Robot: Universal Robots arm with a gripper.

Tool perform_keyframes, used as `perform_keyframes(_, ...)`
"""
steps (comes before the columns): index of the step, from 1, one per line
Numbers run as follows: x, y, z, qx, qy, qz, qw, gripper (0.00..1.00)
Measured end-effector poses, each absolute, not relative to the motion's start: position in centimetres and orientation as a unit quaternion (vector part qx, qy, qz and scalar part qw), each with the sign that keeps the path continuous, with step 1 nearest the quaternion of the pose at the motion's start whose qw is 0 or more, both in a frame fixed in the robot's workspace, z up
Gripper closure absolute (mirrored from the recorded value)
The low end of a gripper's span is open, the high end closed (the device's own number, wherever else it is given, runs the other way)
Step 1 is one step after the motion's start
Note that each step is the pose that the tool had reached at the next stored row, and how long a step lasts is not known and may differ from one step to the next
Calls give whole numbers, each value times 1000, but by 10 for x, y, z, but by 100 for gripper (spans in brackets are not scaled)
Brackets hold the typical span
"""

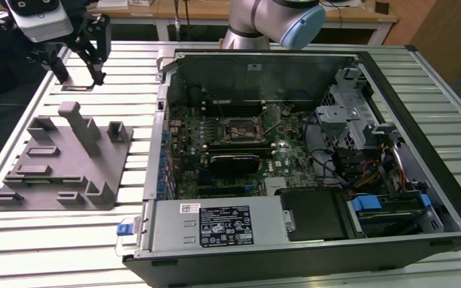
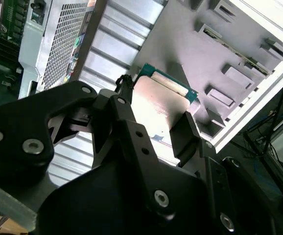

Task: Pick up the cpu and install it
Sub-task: 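Pick up the cpu and move it towards the insertion slot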

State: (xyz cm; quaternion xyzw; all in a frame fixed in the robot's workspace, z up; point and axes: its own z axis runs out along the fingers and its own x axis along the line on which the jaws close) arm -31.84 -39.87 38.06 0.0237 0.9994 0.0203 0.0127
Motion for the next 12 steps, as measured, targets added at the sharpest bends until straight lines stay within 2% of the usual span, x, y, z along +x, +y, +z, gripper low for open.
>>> perform_keyframes(12,-293,-398,381,24,999,20,13,45)
